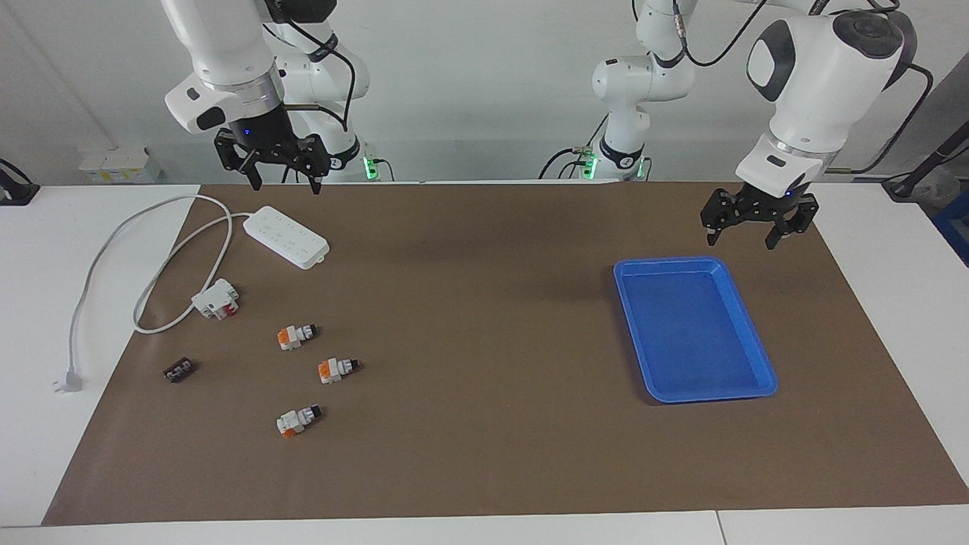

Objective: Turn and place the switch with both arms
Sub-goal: 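Move the right gripper toward the nearest white-orange switch connector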

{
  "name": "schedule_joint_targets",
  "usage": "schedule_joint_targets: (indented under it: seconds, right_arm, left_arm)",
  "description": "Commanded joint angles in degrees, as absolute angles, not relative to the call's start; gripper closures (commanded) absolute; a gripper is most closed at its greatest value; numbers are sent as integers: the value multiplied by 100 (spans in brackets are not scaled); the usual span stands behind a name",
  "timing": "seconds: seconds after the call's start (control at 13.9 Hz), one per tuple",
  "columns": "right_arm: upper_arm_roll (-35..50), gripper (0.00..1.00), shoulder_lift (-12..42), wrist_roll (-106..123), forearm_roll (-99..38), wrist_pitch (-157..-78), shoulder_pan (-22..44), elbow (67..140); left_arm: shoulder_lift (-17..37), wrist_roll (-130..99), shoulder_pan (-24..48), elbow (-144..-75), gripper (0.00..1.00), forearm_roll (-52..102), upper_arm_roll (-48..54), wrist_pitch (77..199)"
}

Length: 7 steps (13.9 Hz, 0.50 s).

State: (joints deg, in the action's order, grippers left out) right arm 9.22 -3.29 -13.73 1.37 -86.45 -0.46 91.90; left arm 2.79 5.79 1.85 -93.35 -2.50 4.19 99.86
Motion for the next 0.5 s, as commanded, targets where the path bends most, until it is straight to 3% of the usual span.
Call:
schedule_joint_targets:
  seconds: [0.0,0.43]
  right_arm:
    - [967,0,-483,-1450,35,-8710,-149,9378]
    - [967,0,-483,-1371,44,-8701,-141,9352]
  left_arm:
    - [105,659,158,-9545,0,-290,422,10099]
    - [105,659,158,-9545,0,-290,422,10099]
